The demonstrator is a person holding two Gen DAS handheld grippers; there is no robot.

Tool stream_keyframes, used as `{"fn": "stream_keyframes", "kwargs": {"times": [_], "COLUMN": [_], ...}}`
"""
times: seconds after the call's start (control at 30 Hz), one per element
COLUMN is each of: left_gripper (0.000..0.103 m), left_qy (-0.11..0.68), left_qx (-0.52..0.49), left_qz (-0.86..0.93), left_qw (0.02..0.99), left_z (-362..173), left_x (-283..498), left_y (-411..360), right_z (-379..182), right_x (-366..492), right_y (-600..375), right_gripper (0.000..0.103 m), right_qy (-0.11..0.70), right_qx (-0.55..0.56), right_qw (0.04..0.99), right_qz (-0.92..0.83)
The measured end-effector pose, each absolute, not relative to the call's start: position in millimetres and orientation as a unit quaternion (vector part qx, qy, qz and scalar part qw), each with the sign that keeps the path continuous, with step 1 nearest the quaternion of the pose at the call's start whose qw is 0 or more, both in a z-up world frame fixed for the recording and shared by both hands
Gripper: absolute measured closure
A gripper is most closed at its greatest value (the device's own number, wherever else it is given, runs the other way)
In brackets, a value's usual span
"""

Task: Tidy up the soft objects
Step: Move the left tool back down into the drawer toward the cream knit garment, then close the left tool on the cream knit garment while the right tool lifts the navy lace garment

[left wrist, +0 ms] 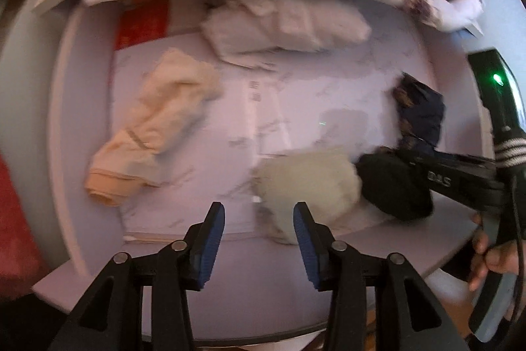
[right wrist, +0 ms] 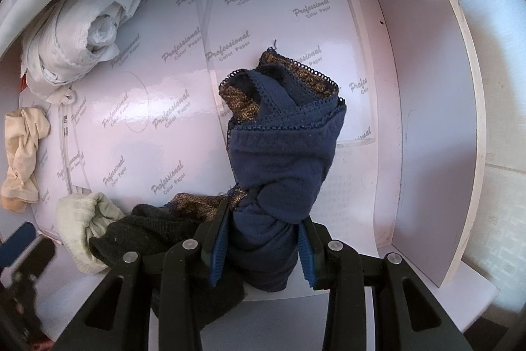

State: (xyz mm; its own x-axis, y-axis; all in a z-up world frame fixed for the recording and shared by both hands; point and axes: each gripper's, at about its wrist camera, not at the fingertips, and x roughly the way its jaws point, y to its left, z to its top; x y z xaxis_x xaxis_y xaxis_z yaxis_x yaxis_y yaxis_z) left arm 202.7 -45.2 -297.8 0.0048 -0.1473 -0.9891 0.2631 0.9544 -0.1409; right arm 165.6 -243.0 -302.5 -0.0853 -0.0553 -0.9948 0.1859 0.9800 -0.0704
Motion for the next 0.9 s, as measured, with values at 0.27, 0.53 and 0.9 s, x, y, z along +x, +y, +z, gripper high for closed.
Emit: {"fn": "stream_keyframes", "kwargs": {"times": [0.27, 0.53, 0.9], "left_gripper": [0.037, 0.037, 0.037], "left_qy": [0.691, 0.710, 0.718], "left_qx": [0.046, 0.037, 0.044], "left_qz": [-0.179, -0.185, -0.180], "left_qw": [0.699, 0.679, 0.671], "left_z": [-305.4, -327.9, -341.7], "left_x": [204.5, 218.6, 234.4], "left_y": [-67.8, -81.5, -103.4], "right_z": [-302.3, -303.5, -304.2], "right_x": [165.8, 165.4, 165.9], "right_y": [-242.7, -244.4, -245.5], "right_gripper": [0.065, 0.065, 0.065], "right_qy": [0.731, 0.732, 0.732], "right_qx": [0.045, 0.046, 0.045], "right_qw": [0.675, 0.674, 0.674], "right_qz": [-0.089, -0.088, -0.088]}}
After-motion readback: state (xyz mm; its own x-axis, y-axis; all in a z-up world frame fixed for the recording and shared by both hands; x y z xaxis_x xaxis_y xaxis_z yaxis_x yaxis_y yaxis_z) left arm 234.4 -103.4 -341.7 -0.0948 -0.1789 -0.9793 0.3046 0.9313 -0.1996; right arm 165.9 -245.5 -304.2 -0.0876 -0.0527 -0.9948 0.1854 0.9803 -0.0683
